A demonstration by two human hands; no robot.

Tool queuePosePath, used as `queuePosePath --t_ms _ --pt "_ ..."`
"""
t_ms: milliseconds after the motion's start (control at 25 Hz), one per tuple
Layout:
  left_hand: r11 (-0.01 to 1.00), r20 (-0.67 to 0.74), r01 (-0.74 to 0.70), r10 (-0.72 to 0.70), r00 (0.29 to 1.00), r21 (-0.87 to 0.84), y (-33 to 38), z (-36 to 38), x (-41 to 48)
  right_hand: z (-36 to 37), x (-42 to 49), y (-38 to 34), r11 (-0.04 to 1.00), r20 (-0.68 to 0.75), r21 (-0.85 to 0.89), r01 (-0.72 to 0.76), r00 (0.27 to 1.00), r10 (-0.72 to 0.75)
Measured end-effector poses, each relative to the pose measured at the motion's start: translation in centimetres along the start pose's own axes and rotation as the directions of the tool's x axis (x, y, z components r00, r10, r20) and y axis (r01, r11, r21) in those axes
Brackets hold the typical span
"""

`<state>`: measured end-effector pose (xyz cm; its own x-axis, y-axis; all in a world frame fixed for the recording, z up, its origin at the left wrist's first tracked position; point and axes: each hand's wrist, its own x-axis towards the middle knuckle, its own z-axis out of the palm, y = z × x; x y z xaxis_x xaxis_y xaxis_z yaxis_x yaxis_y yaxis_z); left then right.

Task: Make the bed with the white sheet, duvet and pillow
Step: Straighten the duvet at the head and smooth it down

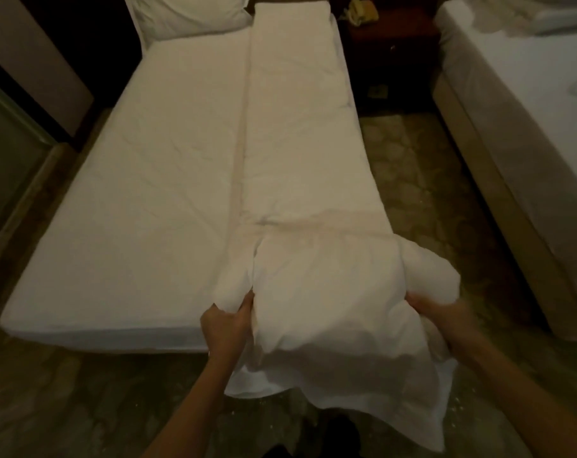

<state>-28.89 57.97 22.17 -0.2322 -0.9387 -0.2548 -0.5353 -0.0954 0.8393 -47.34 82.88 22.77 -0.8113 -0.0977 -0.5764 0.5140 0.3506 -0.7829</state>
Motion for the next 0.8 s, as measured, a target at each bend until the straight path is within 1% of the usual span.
queuePosePath --t_ms 80,160,240,320,440,600,680,800 --pt "1.0 0.021 -0.019 0.019 1.0 -0.018 2.0 0.9 2.3 0.9 2.0 -3.1 1.0 0.021 -0.021 0.01 1.0 -0.01" --pt "0.997 0.053 -0.071 0.072 0.996 -0.022 3.7 1.9 5.2 1.8 4.1 -5.6 0.999 0.027 -0.044 -0.001 1.0 0.003" --pt "0.992 0.078 -0.122 0.123 0.989 -0.022 5.3 3.1 8.2 2.9 6.2 -7.6 0.998 -0.004 -0.061 -0.022 1.0 0.022" --pt "0.99 0.099 -0.144 0.144 0.985 -0.011 6.4 4.8 11.6 4.6 8.0 -9.0 0.998 -0.031 -0.058 -0.032 0.999 0.03" --pt "0.996 0.103 -0.086 0.083 0.991 0.026 7.8 7.9 18.0 8.1 11.9 -11.6 0.996 -0.078 -0.073 -0.055 0.996 0.049" --pt "0.991 0.098 -0.081 0.071 0.993 0.103 8.8 11.2 25.4 11.2 18.4 -15.8 0.996 -0.054 -0.075 -0.038 0.998 0.034" --pt "0.99 0.072 -0.056 0.047 0.996 0.126 8.2 13.4 28.5 12.8 21.9 -17.1 0.998 -0.049 -0.062 -0.012 0.999 0.009" --pt "0.981 0.009 0.018 -0.02 1.0 0.192 6.4 17.6 32.5 15.9 27.5 -16.9 0.998 -0.058 -0.058 0.015 0.998 -0.019"
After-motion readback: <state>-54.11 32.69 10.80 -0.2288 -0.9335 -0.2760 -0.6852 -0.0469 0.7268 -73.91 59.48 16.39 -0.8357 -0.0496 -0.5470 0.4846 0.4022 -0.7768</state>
